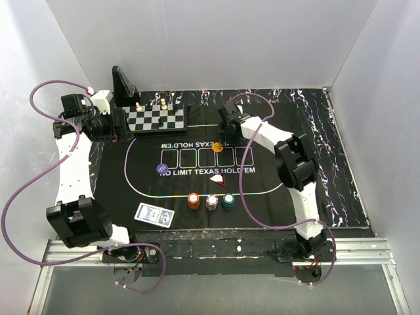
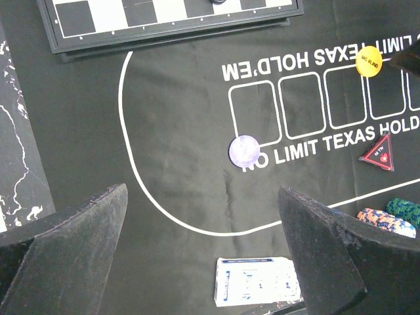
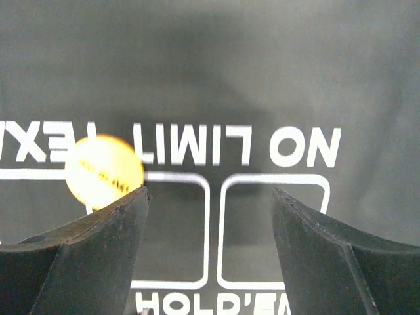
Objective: Distribute texas hold em gaming equipment
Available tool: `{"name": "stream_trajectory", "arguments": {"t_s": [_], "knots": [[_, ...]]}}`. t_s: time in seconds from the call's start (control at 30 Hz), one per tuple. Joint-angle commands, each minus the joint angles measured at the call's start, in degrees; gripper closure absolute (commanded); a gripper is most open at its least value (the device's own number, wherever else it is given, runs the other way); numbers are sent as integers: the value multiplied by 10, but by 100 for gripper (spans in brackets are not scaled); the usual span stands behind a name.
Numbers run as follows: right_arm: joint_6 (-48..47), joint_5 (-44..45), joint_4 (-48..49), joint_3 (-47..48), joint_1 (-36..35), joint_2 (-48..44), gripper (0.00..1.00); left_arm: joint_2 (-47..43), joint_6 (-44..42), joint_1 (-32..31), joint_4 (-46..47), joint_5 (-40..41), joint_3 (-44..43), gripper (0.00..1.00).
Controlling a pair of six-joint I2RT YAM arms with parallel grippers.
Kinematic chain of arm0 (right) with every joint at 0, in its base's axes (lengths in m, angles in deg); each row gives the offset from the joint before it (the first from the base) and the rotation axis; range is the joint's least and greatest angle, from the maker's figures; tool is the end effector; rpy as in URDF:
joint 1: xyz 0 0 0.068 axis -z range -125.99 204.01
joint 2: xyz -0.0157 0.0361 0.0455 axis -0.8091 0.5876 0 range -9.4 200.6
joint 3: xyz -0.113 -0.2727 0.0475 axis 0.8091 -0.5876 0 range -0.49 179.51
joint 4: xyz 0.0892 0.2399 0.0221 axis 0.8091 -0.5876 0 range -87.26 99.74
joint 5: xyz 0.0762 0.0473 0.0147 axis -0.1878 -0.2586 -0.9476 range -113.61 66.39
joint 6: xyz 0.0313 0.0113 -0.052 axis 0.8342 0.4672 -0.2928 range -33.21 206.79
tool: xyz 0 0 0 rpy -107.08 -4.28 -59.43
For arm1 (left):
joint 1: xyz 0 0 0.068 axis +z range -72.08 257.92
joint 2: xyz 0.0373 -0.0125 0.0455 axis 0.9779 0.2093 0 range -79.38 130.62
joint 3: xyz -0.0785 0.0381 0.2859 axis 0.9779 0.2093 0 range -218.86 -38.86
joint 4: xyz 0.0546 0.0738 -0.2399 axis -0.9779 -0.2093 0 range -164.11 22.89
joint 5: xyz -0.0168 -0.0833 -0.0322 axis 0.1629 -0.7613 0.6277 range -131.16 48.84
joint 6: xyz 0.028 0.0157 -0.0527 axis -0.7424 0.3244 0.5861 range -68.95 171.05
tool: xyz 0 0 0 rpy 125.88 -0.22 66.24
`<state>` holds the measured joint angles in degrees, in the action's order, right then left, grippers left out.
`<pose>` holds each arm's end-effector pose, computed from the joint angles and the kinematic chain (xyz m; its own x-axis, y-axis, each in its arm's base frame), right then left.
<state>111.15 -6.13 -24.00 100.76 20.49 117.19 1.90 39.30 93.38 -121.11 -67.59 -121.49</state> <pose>0.4221 0.2628 0.1970 -0.8156 -0.0683 -0.5746 -0.0676 0.9975 -0.0226 0.2799 0.0559 0.3747 -0.7457 -0.0170 -0.6661 0.1772 0.9586 -0.2229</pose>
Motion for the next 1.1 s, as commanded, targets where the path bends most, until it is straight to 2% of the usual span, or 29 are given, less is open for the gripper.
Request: {"name": "stream_trajectory", "arguments": {"t_s": [0.0,0.2,0.43,0.9,1.07], "knots": [[18,-4,45,-80,-36,-99,18,-18,1,6,1,-9,-12,0],[27,18,32,-125,-104,-106,15,-30,3,8,2,-15,-1,0],[24,35,12,-105,-160,-75,15,-39,0,9,-6,-14,-3,0],[53,61,24,-242,-187,-123,23,-41,-4,11,-18,-14,-16,0],[93,89,21,-330,-187,-172,25,-40,-5,11,-21,-14,-23,0]]}}
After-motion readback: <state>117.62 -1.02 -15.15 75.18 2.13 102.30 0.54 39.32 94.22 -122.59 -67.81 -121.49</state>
